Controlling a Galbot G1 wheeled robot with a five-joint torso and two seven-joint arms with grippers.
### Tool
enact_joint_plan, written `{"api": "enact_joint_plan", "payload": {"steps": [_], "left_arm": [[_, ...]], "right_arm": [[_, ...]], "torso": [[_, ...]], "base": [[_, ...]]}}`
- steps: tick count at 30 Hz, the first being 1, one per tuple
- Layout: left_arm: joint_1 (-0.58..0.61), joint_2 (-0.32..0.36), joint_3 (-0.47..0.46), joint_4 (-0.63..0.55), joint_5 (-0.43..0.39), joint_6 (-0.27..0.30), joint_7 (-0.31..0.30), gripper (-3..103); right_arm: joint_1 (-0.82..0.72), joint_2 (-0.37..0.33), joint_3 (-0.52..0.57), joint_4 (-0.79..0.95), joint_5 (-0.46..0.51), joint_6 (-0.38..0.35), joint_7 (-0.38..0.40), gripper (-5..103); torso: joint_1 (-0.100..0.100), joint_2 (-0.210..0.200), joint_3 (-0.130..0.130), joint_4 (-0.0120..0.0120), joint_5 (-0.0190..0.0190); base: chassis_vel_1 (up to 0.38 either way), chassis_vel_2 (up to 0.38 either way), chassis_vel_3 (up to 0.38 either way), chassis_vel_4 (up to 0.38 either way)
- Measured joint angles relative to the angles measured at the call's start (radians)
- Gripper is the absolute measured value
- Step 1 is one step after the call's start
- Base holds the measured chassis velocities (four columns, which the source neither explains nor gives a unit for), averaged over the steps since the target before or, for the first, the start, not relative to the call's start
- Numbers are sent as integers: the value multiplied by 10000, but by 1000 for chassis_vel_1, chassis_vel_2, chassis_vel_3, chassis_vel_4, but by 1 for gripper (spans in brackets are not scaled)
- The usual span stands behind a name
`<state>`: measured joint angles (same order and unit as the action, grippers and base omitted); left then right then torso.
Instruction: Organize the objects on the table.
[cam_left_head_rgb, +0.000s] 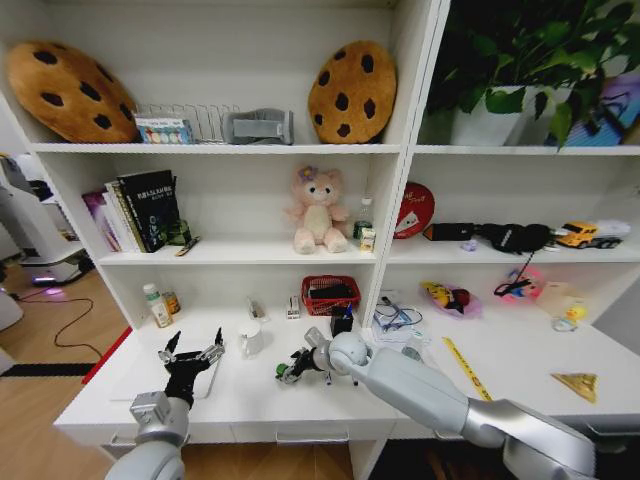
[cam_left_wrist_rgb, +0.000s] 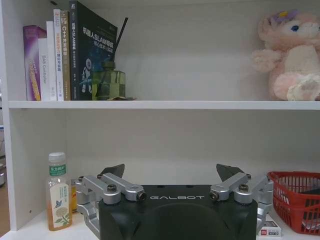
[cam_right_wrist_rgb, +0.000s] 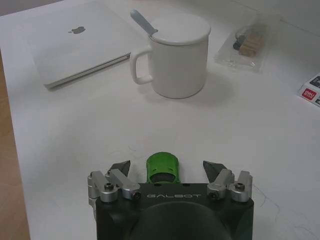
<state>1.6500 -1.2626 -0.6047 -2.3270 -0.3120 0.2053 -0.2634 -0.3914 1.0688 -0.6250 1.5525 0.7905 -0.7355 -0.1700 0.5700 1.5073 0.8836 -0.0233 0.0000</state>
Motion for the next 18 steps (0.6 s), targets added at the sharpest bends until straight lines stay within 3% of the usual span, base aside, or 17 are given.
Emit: {"api": "enact_joint_plan", "payload": {"steps": [15,18], "left_arm": [[0,0,0,0,0,0,0,100],[0,0,0,0,0,0,0,100]], "right_arm": [[190,186,-279,-184,4,0,84,86],[193,147,-302,-181,6,1,173,79]], "torso": [[0,0,0,1,0],[0,0,0,0,0]], "base": [[0,0,0,0],[0,0,0,0]]}}
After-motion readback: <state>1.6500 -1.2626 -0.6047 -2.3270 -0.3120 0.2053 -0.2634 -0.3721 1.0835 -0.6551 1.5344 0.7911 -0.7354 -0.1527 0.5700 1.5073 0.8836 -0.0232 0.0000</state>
